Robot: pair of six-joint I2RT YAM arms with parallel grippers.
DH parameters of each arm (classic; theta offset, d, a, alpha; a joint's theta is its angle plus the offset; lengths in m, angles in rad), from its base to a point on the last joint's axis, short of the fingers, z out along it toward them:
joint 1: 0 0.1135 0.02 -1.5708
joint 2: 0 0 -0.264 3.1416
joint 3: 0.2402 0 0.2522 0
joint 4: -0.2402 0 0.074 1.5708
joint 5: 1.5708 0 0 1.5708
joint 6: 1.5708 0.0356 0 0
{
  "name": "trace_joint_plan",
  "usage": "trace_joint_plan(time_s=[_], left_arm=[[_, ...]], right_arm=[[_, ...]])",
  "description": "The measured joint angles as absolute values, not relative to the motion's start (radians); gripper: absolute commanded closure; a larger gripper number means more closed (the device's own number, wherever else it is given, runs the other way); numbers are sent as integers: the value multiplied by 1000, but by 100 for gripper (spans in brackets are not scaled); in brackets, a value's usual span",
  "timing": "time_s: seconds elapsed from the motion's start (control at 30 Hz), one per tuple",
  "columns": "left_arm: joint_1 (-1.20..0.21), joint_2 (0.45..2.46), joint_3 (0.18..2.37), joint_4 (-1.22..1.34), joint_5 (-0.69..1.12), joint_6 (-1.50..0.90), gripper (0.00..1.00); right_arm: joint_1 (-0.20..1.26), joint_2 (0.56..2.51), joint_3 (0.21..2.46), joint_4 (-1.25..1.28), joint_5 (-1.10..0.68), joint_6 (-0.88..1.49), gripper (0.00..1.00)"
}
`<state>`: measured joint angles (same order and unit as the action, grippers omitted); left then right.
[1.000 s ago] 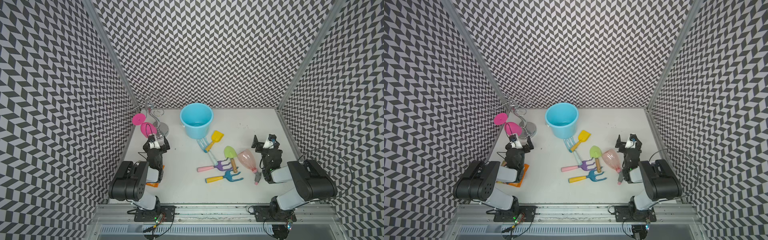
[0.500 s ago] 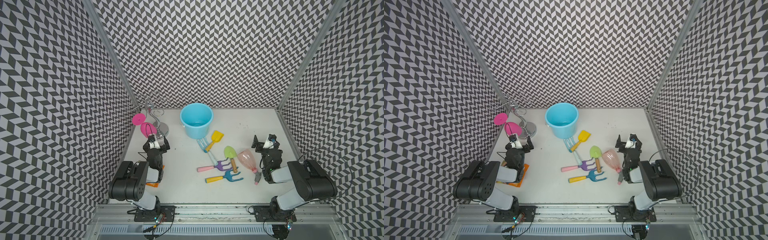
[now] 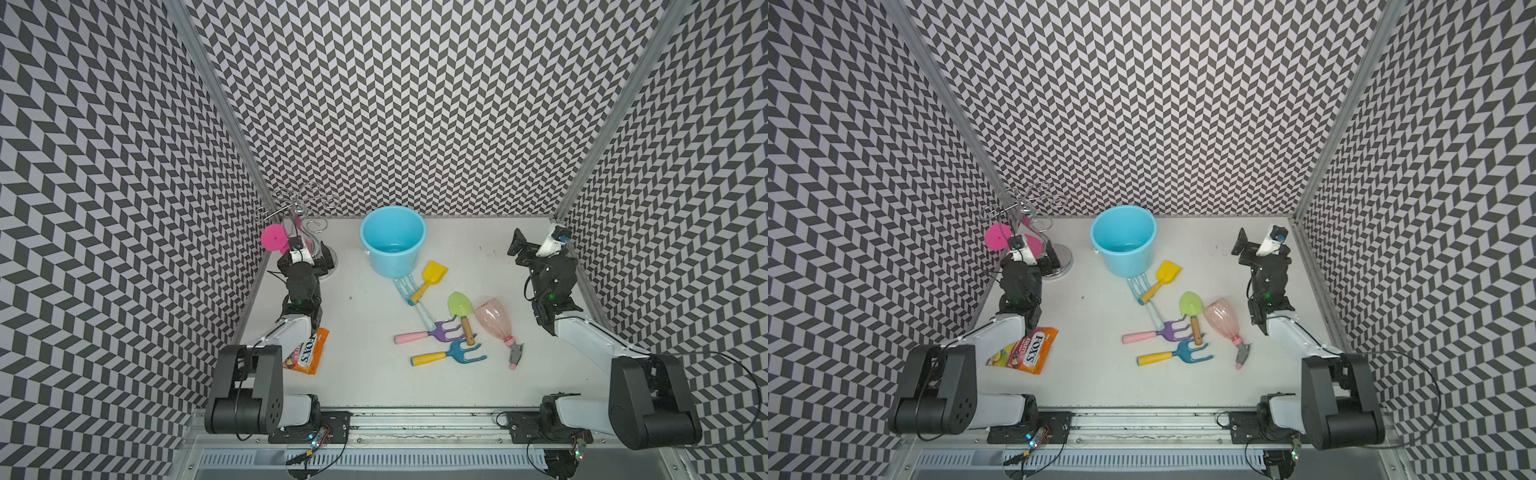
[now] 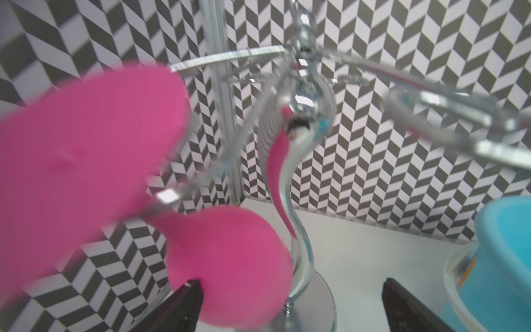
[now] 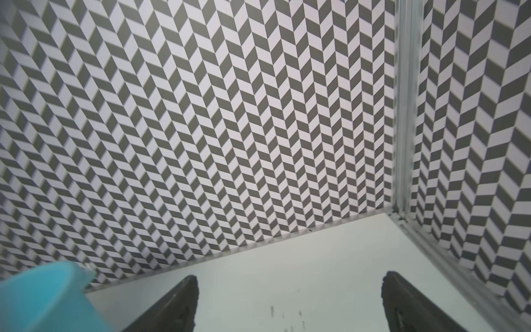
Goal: Organize the gardening tools
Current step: Pick up the gardening tool from the center of the board.
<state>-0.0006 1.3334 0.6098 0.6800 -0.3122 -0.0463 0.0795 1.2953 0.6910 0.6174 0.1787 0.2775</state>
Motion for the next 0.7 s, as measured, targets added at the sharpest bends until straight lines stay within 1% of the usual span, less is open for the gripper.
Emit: trace_joint_plan(time_s=[0.1,0.17,0.2,0.27,0.37,0.53,0.7], left_arm=[[25,1306,670,569,-323,-46,0],[29,1286,677,529,-325,-46,0],[29,1278,676,511,-326,-46,0],[34,1258,677,467,-326,-46,0],[36,1243,695,382,-326,-46,0],[22,1219,723,289,-328,-46,0],[-67,1194,769,152,-329,-46,0]], right_arm=[[68,1279,769,471,165,466,1],[50,1271,786,411,118,573,0],[45,1267,786,391,91,600,1],[34,1266,785,354,12,648,6],[37,1266,793,292,-100,677,11],[65,1306,910,99,-214,664,12],[146,1378,1001,-48,-287,625,14]])
